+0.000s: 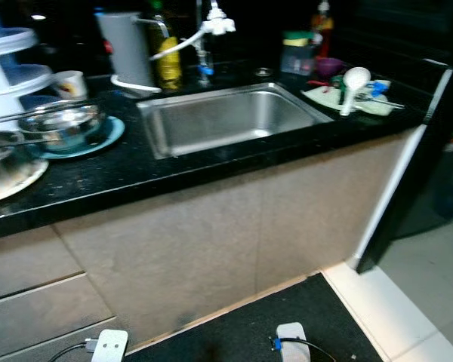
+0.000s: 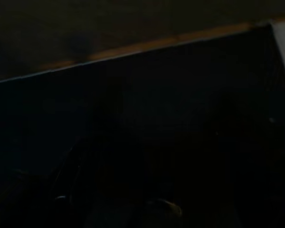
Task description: Kitchen organization
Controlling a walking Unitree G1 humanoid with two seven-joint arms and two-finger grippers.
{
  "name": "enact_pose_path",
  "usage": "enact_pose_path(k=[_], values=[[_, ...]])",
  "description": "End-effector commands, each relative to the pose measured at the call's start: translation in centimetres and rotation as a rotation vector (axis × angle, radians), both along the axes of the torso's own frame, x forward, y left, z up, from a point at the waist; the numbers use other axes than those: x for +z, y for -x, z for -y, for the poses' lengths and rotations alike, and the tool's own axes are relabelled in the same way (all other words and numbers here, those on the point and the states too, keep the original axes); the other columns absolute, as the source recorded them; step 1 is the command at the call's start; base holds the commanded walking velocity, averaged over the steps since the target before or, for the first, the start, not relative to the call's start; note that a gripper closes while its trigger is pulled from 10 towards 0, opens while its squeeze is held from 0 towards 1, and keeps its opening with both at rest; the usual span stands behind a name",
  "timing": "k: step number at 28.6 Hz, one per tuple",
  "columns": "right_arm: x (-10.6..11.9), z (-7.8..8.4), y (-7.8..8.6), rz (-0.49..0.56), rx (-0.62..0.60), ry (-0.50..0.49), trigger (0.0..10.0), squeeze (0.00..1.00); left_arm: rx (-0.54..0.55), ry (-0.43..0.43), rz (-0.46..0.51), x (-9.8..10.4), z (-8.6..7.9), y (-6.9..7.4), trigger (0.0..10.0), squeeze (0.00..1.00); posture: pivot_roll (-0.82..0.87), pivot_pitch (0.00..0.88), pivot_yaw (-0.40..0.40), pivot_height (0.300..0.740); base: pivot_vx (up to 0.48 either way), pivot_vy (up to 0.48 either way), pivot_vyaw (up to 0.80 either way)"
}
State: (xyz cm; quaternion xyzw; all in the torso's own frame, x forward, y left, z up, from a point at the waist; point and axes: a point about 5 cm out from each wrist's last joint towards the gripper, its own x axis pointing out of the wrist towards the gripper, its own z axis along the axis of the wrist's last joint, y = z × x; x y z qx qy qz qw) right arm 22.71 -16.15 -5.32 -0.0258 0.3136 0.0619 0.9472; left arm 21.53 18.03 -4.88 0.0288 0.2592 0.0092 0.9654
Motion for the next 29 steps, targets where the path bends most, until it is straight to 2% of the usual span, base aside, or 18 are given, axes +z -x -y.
enact_pose_path(k=[1,19,29], values=[[-0.44,-0.11,0.65,-0.021,0.007,0.001,10.0,0.00,-0.006,-0.005,-0.021,-0.40,-0.03,0.58,10.0,0.00,-0.01,0.148,0.005,0.740,0.000,0.000,0.80],[-0.50,0.01,0.79,-0.020,0.005,0.005,10.0,0.00,-0.022,-0.009,-0.015,-0.28,-0.01,0.40,10.0,0.00,0.00,0.132,0.011,0.740,0.000,0.000,0.80],[-0.48,0.15,0.73,-0.018,-0.041,-0.018,10.0,0.00,-0.023,-0.008,-0.011,-0.16,-0.08,0.21,10.0,0.00,0.00,0.134,0.015,0.740,0.000,0.000,0.00]])
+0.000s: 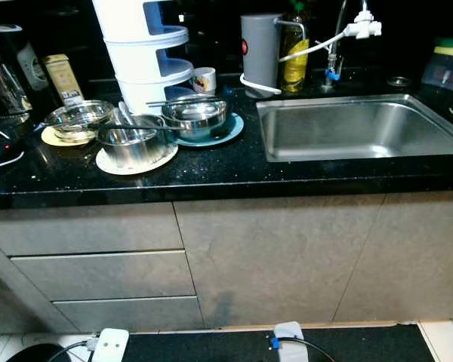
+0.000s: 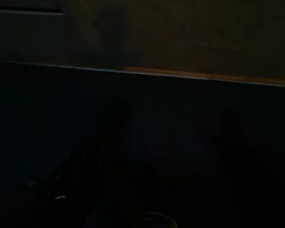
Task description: Kitchen organization
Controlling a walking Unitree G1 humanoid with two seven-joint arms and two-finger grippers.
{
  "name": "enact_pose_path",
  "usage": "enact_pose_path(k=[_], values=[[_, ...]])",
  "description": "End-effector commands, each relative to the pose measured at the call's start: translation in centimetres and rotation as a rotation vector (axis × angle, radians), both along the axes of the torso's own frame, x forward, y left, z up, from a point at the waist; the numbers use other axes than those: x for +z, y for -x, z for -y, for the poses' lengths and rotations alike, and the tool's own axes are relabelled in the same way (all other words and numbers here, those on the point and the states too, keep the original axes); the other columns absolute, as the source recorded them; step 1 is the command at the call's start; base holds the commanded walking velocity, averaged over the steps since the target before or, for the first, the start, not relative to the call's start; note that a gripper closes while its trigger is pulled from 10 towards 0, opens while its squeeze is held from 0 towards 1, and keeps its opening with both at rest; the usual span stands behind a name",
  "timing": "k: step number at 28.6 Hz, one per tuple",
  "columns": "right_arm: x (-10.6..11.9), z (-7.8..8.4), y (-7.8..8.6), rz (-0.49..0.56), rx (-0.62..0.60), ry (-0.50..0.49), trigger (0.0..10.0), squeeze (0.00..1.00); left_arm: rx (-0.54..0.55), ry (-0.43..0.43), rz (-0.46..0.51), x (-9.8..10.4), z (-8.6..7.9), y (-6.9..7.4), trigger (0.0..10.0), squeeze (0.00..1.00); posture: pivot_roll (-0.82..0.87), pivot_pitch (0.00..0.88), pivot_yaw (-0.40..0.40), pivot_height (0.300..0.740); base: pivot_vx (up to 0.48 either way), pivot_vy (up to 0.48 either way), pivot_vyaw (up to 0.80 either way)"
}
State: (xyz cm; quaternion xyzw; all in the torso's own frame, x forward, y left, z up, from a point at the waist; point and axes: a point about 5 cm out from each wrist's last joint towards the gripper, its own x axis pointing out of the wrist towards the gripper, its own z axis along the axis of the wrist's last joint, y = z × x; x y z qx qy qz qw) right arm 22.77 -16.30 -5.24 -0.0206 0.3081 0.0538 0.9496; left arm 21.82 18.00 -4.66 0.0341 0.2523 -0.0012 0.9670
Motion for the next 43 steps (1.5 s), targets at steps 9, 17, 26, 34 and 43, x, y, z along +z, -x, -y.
enact_pose_path(k=[9,17,26,34,43], values=[[-0.6,0.1,0.9,-0.030,-0.027,-0.014,10.0,0.00,-0.020,-0.016,-0.024,-0.2,0.0,0.2,10.0,0.00,0.00,0.138,0.016,0.740,0.000,-0.053,0.00],[-0.5,0.0,0.7,-0.024,-0.031,-0.020,10.0,0.00,0.026,0.006,-0.012,-0.1,-0.2,0.0,10.0,0.00,0.00,0.146,0.020,0.740,0.000,-0.360,0.00],[-0.1,-0.3,0.1,-0.005,-0.045,-0.047,10.0,0.00,0.060,-0.022,-0.051,-0.3,-0.5,0.0,10.0,0.00,0.00,0.154,0.015,0.740,0.000,0.000,0.00],[0.6,-0.1,-0.9,0.034,-0.103,-0.054,10.0,0.00,0.043,-0.016,-0.033,-0.2,-0.3,-0.1,10.0,0.00,0.00,0.154,0.015,0.740,0.000,0.000,0.00],[0.8,0.4,-1.3,0.025,-0.125,-0.021,10.0,0.00,0.019,0.031,-0.002,0.3,0.2,-0.8,10.0,0.00,0.00,0.153,0.012,0.740,0.000,0.000,0.00]])
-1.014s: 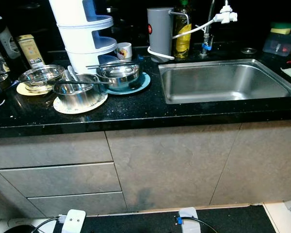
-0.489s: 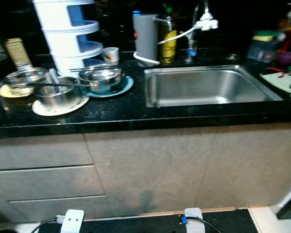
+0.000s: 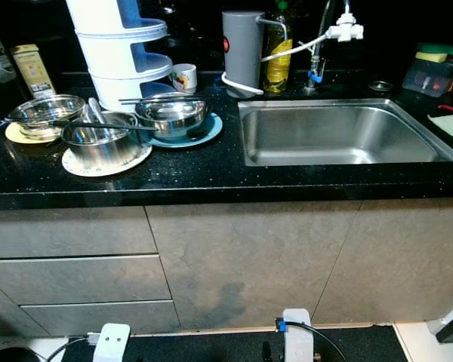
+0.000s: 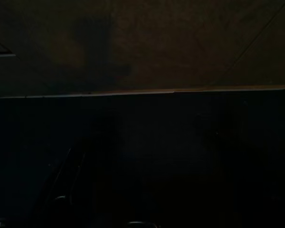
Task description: Kitchen organization
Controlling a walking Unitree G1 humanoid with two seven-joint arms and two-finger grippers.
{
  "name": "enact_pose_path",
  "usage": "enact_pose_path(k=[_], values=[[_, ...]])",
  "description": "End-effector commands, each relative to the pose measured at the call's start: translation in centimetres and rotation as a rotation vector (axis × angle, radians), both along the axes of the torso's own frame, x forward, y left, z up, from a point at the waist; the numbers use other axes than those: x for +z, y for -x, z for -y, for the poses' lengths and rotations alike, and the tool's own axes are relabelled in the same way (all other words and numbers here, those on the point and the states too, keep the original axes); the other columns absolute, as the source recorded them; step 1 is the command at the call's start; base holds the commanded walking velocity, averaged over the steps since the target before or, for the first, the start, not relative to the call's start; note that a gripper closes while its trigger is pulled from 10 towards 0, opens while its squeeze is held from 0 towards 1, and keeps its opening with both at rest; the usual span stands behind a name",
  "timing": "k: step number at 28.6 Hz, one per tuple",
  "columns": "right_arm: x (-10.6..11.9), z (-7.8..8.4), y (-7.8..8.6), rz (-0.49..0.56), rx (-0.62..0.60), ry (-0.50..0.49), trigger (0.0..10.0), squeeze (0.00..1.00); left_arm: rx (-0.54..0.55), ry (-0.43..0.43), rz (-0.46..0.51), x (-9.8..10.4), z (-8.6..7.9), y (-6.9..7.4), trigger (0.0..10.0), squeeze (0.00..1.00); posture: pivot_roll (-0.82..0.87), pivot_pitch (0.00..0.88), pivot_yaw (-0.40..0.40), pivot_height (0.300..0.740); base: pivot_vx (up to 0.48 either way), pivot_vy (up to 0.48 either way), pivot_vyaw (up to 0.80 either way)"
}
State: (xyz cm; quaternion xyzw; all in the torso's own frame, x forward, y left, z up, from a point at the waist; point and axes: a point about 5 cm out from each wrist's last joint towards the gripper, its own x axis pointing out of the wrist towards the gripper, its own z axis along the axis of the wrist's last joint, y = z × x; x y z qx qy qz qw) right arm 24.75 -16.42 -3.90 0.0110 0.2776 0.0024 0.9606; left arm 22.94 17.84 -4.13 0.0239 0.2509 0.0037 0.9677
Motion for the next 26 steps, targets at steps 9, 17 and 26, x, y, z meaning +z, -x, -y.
enact_pose_path(k=[9,17,26], values=[[1.1,-1.0,-0.5,0.096,0.168,-0.181,10.0,0.00,-0.221,-0.010,0.110,1.6,0.8,-0.6,10.0,0.00,-0.01,0.159,0.014,0.740,0.000,0.000,0.00],[6.3,-3.2,-0.6,0.188,0.684,-0.590,10.0,0.00,-0.594,0.401,0.175,7.2,2.1,0.3,10.0,0.00,-0.01,0.164,0.009,0.740,0.000,0.000,0.00],[17.3,-3.1,-4.0,0.529,0.856,-0.848,10.0,0.00,-0.610,0.448,0.503,17.0,0.4,-3.7,10.0,0.00,0.00,0.169,-0.002,0.740,0.000,0.000,0.00]])
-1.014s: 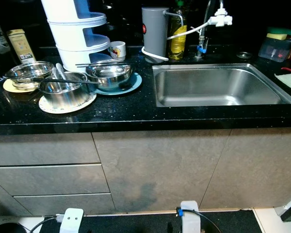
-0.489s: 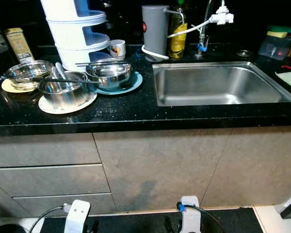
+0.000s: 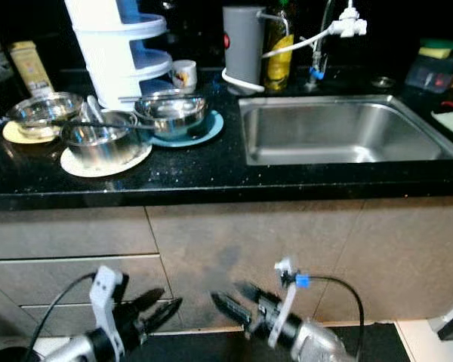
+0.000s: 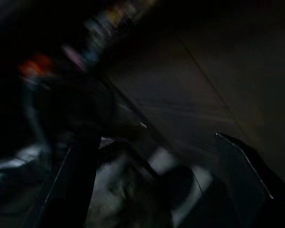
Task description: Kitchen organization
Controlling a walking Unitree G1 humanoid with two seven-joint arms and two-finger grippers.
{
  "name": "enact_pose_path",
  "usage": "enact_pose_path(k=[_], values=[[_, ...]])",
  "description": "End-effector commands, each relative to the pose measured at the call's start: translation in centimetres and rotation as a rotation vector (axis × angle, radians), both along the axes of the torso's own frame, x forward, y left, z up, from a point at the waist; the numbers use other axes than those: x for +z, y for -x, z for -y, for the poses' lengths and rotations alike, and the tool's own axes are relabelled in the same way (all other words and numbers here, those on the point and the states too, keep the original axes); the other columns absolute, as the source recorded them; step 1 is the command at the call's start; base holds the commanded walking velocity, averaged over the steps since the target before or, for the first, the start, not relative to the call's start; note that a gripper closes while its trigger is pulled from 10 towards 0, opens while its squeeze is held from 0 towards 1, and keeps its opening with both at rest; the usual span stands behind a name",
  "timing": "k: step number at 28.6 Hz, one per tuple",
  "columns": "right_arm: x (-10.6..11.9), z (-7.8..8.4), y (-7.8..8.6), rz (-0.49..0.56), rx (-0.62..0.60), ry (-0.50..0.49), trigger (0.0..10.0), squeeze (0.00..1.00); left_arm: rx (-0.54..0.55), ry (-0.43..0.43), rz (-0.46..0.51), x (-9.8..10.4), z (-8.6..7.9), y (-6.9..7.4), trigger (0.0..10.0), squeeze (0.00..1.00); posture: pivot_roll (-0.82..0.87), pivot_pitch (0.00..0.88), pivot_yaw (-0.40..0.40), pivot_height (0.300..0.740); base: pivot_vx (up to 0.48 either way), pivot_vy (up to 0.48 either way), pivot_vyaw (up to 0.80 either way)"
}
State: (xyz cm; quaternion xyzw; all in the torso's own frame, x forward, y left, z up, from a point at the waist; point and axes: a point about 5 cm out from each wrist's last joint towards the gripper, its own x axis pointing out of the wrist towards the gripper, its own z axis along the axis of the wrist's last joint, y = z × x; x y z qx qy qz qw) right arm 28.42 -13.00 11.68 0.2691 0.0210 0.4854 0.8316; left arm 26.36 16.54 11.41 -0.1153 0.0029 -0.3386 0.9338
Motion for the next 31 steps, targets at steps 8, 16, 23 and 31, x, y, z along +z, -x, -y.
enact_pose_path(k=[8,16,23,31], values=[[9.9,0.5,-3.1,0.284,-0.189,-0.102,10.0,0.00,0.199,0.080,0.263,9.7,-2.0,-2.8,10.0,0.00,0.00,0.170,0.003,0.740,0.000,0.000,0.00],[14.1,2.0,-5.9,0.319,-0.571,-0.106,10.0,0.00,0.350,-0.125,0.346,11.3,-1.1,-3.8,10.0,0.00,0.00,0.169,0.004,0.740,0.000,0.000,0.00],[13.9,1.0,-6.3,0.388,-0.718,0.131,10.0,0.00,0.667,-0.129,0.282,10.7,-3.9,-4.5,10.0,0.00,0.00,0.169,-0.001,0.740,0.000,0.000,0.00],[12.8,0.1,-6.8,0.420,-0.779,0.332,10.0,0.00,0.613,-0.117,0.383,12.8,-2.4,-4.5,10.0,0.00,0.01,0.170,-0.004,0.740,0.000,0.000,0.00]])
